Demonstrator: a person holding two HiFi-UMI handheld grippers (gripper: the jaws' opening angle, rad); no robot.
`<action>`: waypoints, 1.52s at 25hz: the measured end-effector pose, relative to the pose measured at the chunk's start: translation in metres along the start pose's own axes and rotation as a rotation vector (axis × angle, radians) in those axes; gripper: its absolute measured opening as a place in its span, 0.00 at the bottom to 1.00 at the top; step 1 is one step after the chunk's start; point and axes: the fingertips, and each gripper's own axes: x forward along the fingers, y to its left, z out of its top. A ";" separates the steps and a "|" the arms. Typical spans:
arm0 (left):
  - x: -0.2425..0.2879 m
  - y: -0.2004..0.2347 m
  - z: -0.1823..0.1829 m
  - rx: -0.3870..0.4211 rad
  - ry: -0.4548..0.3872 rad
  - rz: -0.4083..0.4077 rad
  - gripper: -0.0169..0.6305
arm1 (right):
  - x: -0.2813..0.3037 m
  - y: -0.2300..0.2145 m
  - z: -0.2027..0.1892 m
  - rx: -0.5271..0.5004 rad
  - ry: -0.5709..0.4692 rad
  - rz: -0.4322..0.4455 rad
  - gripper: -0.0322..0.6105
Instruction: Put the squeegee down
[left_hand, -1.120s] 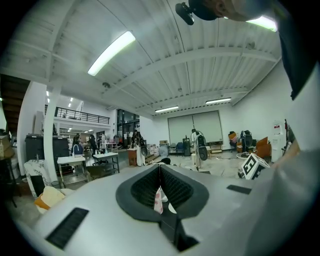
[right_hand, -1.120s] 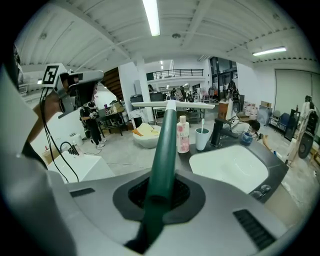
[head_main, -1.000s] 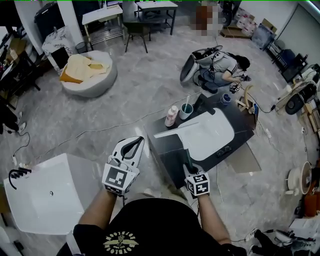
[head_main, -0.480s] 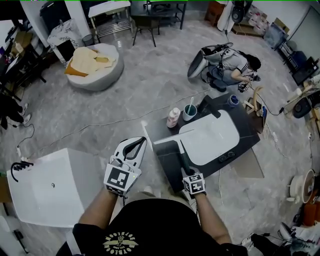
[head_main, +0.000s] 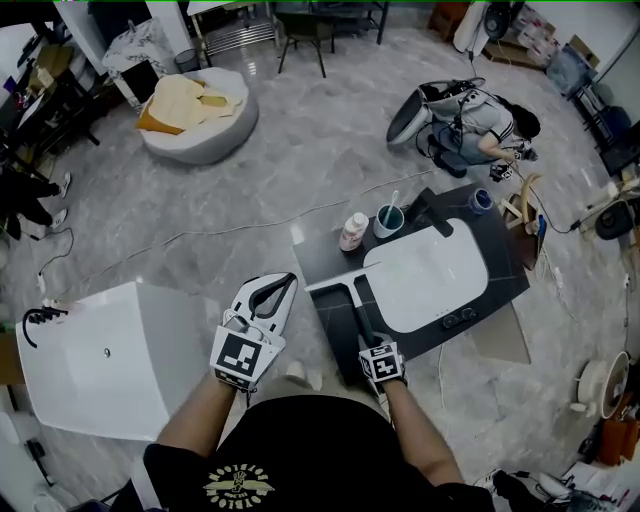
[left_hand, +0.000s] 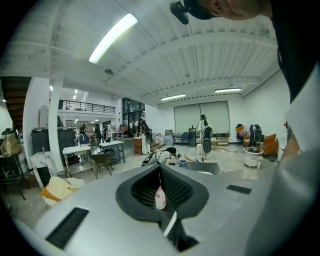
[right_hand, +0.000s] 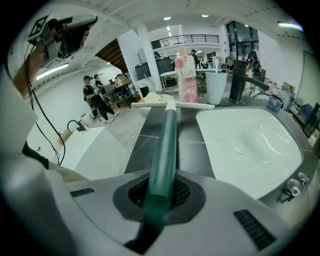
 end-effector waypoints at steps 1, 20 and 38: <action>0.001 0.000 -0.002 -0.004 0.002 0.002 0.06 | 0.004 0.001 -0.001 -0.004 0.008 0.004 0.10; -0.007 0.006 -0.010 -0.020 0.010 0.013 0.06 | 0.020 -0.003 -0.006 -0.058 0.141 -0.048 0.22; -0.047 0.001 0.015 -0.017 -0.098 -0.046 0.06 | -0.159 -0.004 0.099 0.010 -0.436 -0.333 0.10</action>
